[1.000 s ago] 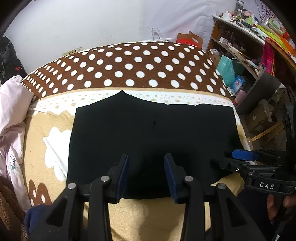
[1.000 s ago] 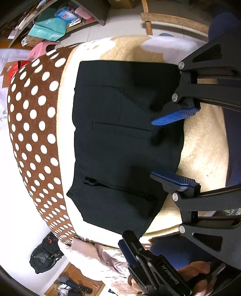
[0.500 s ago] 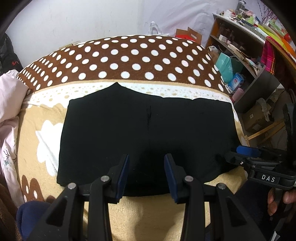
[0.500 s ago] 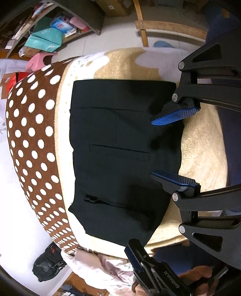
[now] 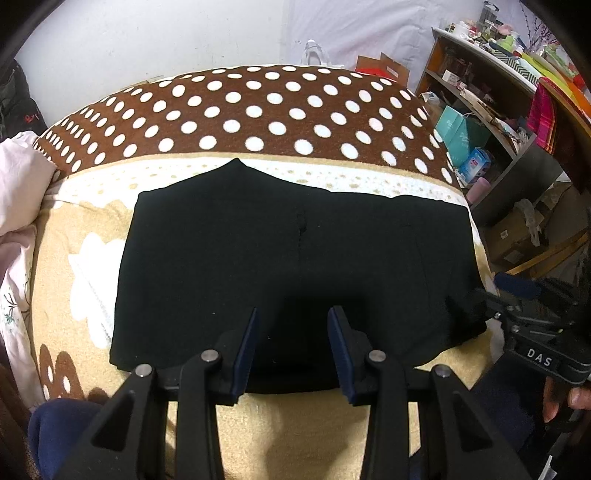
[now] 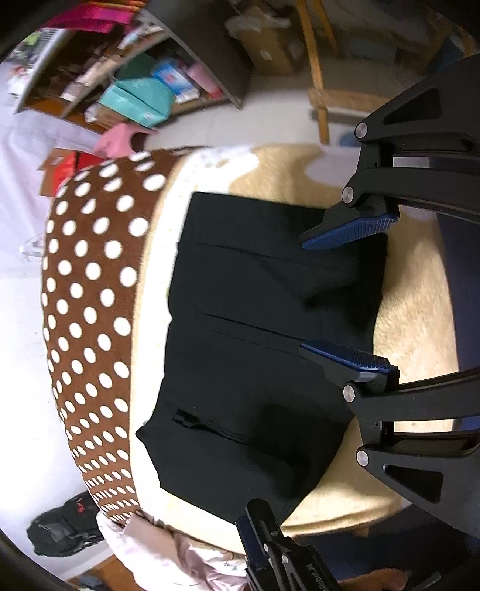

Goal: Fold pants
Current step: 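Move the right gripper to the trousers' opposite side edge and close on it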

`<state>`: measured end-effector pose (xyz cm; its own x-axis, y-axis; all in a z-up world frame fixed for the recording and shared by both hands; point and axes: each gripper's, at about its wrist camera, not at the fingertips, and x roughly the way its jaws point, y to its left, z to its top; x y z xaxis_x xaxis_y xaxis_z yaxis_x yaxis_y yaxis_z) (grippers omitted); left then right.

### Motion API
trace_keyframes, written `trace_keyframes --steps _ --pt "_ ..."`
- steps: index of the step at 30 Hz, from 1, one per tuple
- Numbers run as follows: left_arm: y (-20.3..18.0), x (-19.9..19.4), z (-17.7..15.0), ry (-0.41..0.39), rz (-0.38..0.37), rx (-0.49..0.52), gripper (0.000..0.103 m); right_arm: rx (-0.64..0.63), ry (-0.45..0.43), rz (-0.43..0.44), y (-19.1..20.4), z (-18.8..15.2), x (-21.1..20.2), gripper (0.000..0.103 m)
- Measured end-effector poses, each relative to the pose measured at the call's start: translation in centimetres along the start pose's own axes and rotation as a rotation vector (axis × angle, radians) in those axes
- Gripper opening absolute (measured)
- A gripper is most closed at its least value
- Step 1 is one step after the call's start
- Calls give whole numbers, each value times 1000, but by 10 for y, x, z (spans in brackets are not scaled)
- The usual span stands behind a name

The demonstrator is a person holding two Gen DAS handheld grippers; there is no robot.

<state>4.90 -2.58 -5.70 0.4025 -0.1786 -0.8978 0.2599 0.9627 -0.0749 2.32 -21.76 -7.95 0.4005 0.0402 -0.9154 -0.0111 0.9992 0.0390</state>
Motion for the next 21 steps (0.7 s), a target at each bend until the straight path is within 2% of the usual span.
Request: trace_keyframes --steps 10,17,21 --pt "3 0 3 1 8 -13 41 -54 -60 -42 6 6 -15 52" --pt "2 3 3 10 10 -8 41 -25 -32 -29 -3 5 -8 52" --pt "4 5 3 16 9 -15 41 29 7 28 -13 4 4 52"
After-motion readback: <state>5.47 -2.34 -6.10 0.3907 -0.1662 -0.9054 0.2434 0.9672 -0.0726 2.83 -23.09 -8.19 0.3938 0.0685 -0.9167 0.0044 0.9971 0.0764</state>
